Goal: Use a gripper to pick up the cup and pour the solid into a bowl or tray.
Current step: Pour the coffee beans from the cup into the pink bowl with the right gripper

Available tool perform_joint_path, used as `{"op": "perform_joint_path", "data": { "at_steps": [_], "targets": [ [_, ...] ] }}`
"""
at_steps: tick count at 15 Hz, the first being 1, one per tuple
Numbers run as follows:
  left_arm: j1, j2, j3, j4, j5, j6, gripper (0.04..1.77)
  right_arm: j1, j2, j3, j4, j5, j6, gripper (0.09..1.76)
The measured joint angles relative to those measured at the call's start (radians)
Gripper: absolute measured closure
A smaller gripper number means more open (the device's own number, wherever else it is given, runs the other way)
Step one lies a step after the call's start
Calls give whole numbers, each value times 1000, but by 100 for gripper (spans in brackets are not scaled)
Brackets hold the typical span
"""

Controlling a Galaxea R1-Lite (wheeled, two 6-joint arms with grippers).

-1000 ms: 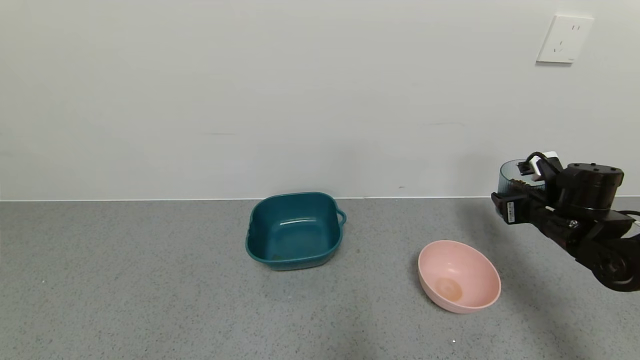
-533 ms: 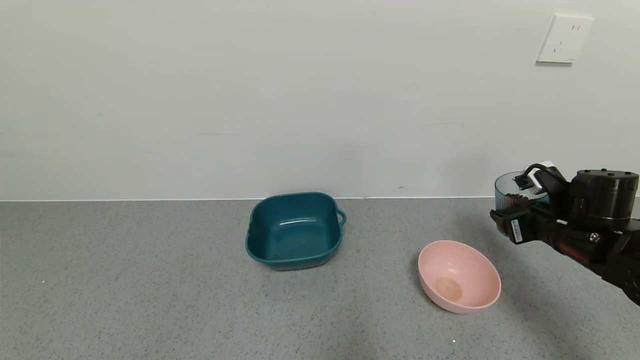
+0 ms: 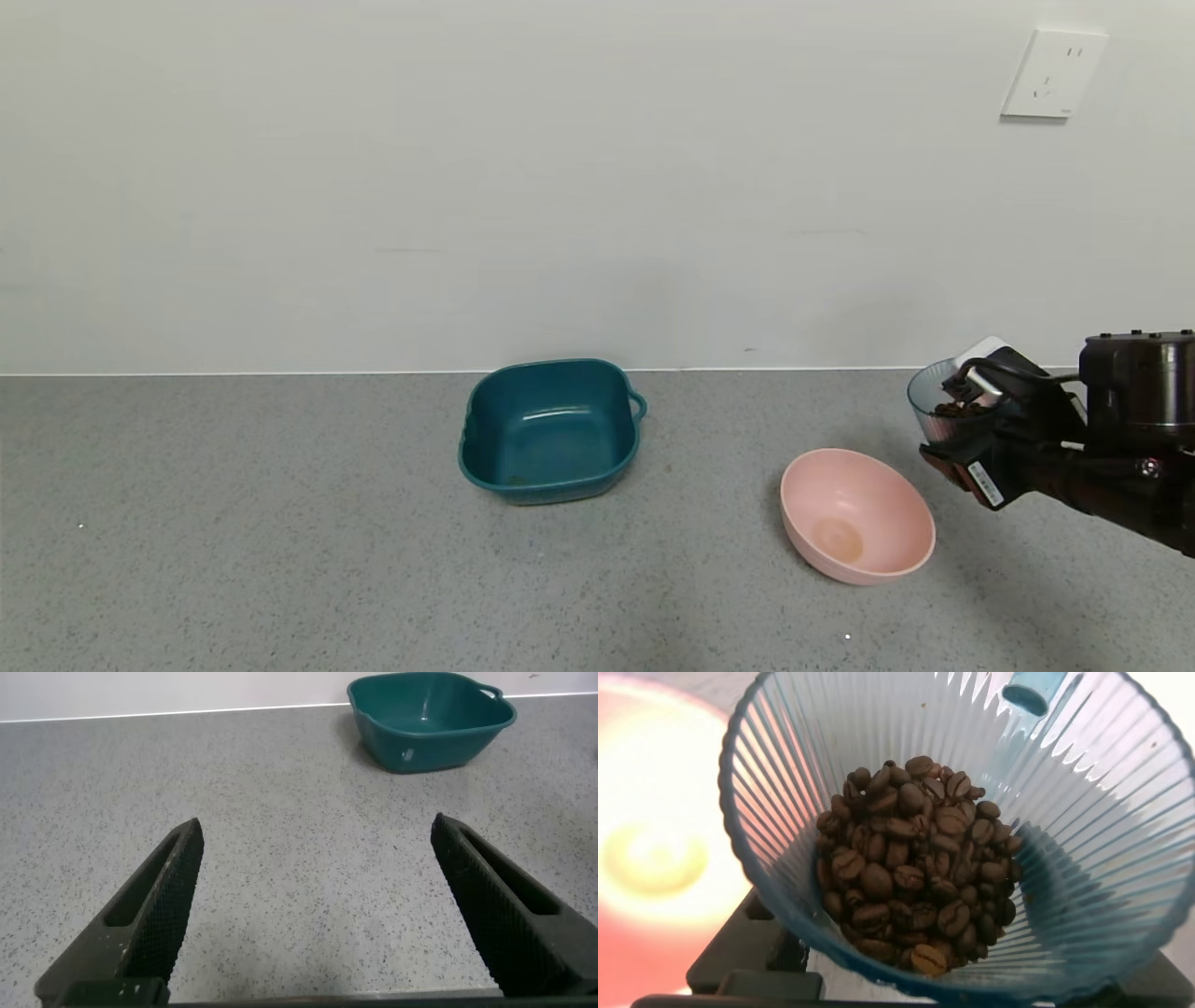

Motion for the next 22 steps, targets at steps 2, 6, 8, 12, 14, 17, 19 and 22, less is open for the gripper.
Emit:
{"op": "perform_joint_path", "data": {
  "at_steps": [2,6,8,12,14,17,19,22],
  "targets": [
    [0,0,0,0,0,0,6,1,-26,0,36,13,-71,50],
    [0,0,0,0,0,0,6,1,-49,3,56,14,-169,50],
    [-1,0,0,0,0,0,6,2,-52,4,73,13,-208,50],
    [0,0,0,0,0,0,6,1,-56,7,78,-3,-354,50],
    [0,0,0,0,0,0,6,0,-57,7,72,-23,-432,50],
    [0,0,0,0,0,0,6,11,-59,10,69,-38,-499,50],
    [0,0,0,0,0,0,6,30,-60,14,65,-86,-524,50],
    [0,0,0,0,0,0,6,54,-56,23,67,-124,-575,50]
  ]
}}
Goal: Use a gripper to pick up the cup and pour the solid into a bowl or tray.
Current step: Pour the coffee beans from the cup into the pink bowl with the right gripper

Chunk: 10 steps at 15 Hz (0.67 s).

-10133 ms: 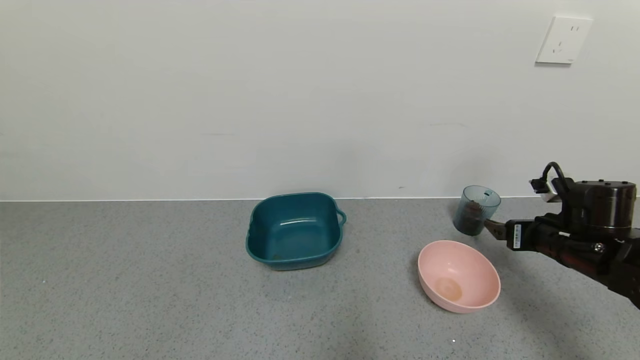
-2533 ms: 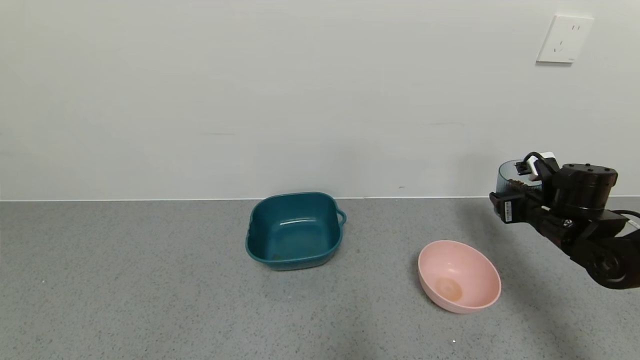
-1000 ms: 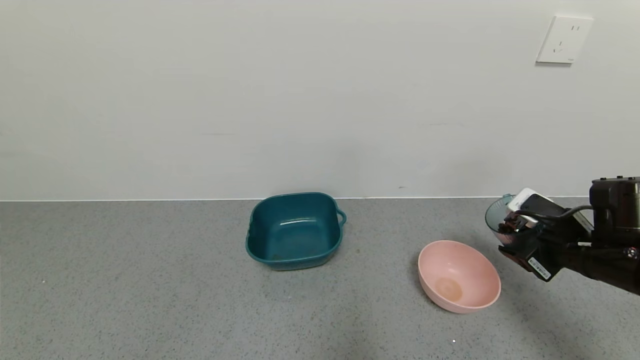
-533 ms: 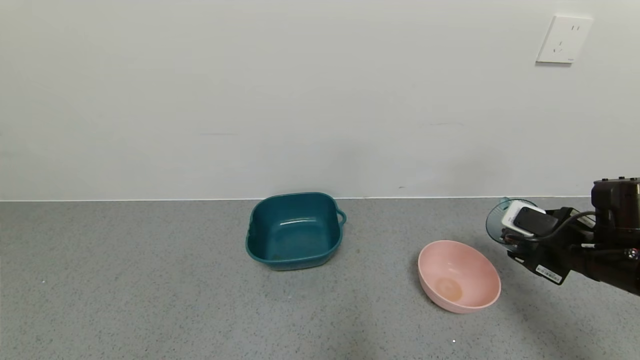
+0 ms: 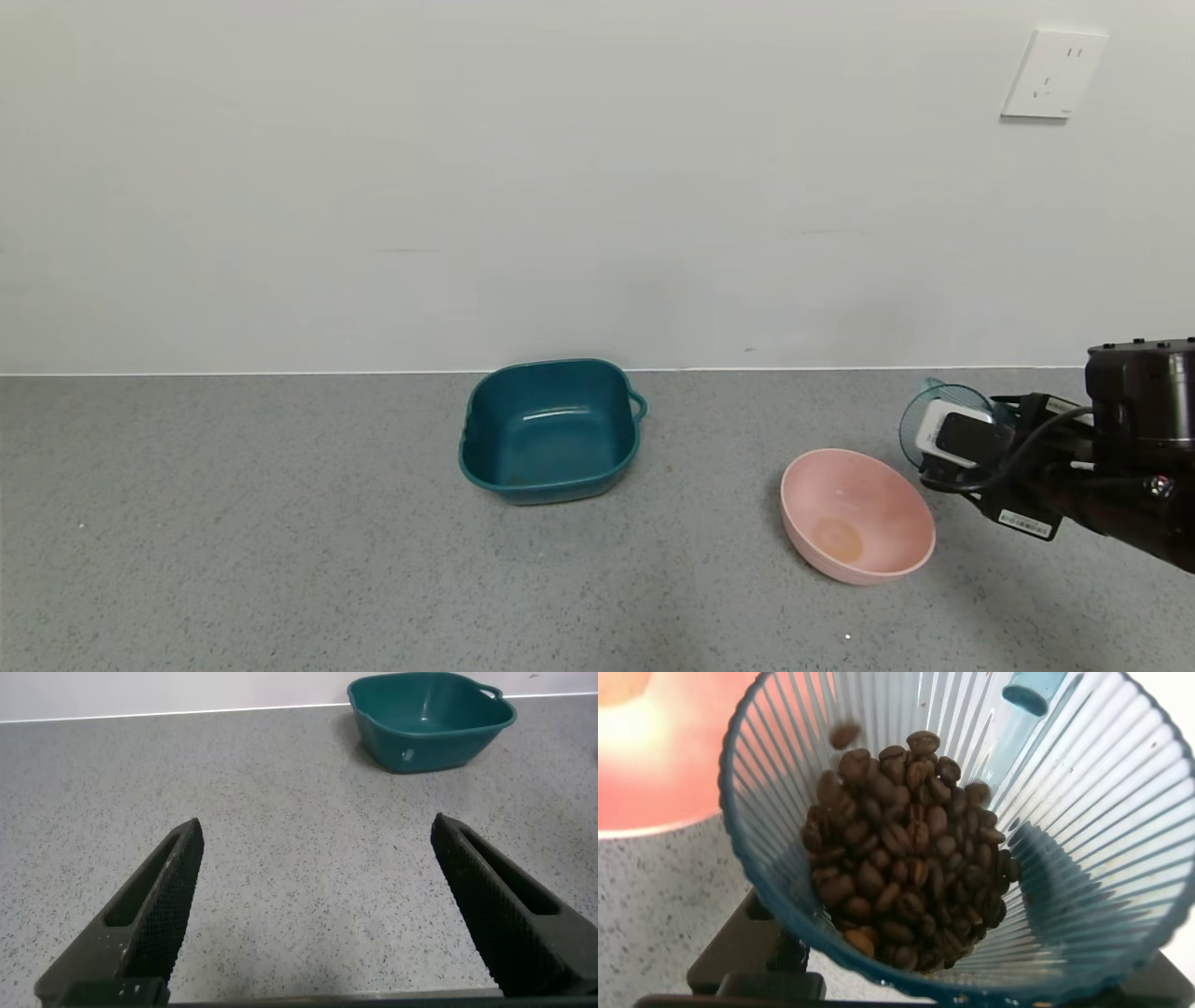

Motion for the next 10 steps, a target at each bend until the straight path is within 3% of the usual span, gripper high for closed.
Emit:
{"op": "perform_joint_path", "data": {
  "at_steps": [10],
  "targets": [
    [0,0,0,0,0,0,6,66,39,3,-9,-163,-159,50]
  ]
}}
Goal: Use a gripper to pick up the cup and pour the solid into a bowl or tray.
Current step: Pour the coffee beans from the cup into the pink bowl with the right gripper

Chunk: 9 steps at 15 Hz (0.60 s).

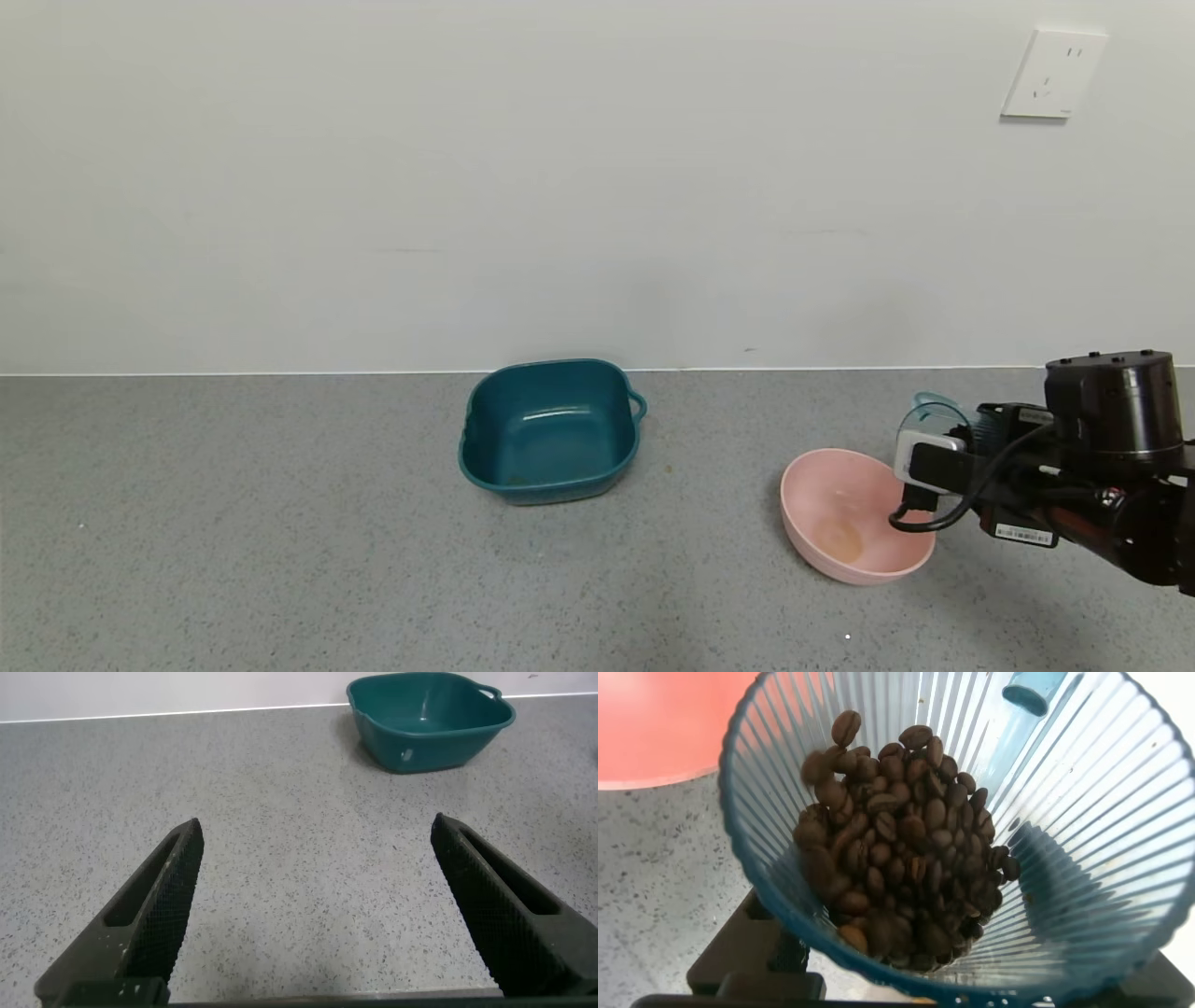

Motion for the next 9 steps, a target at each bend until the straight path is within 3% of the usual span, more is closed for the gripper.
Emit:
{"op": "perform_joint_path", "data": {
  "at_steps": [9],
  "targets": [
    [0,0,0,0,0,0,6,32,64,-9,-70,-77,-109,50]
  ]
}}
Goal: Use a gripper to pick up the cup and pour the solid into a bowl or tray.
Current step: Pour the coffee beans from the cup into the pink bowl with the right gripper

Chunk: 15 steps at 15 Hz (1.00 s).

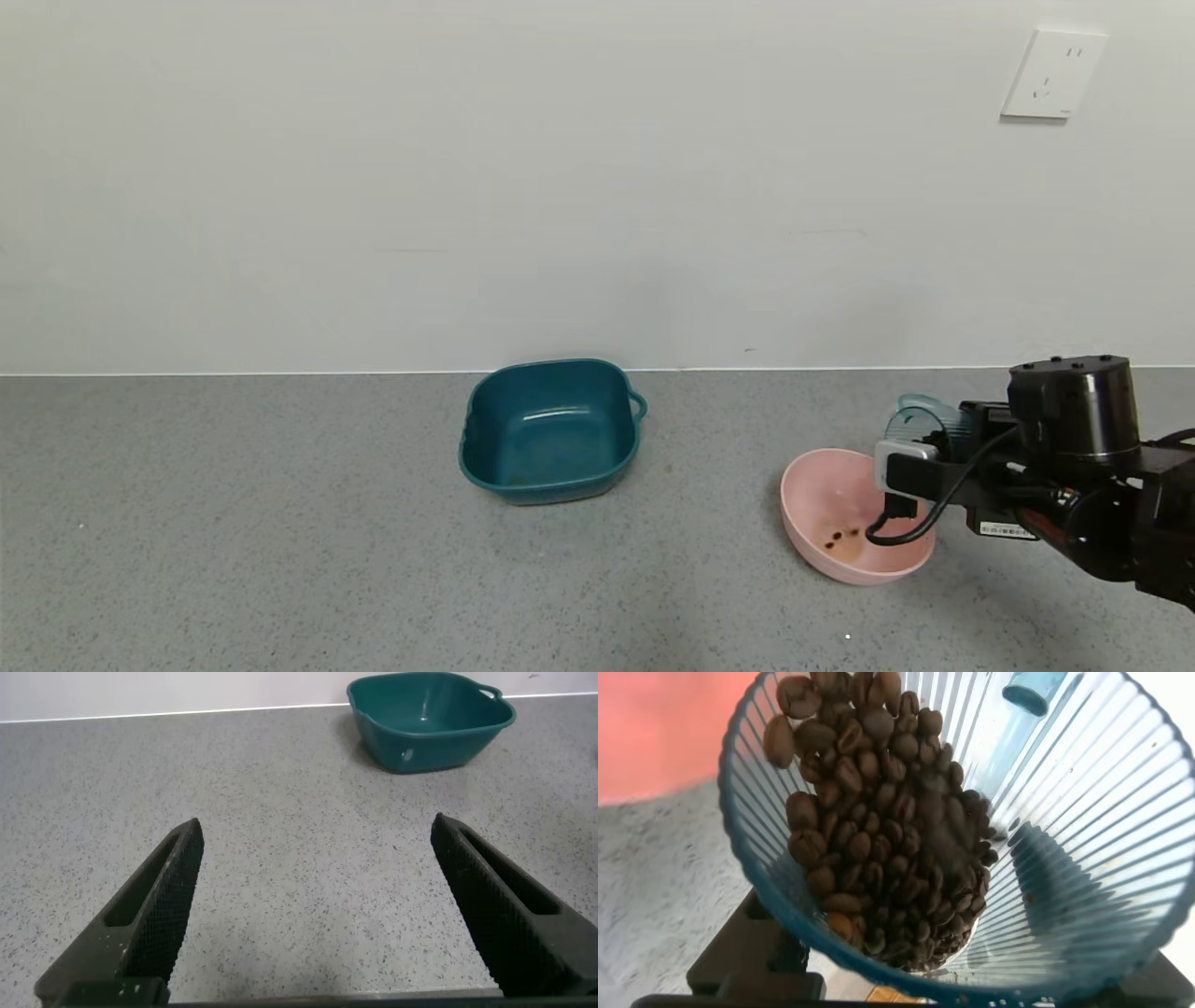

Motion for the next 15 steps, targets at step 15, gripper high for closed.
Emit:
{"op": "perform_joint_path", "data": {
  "at_steps": [15],
  "targets": [
    [0,0,0,0,0,0,6,9,39,1,-51,-19,-191,50]
  ]
}}
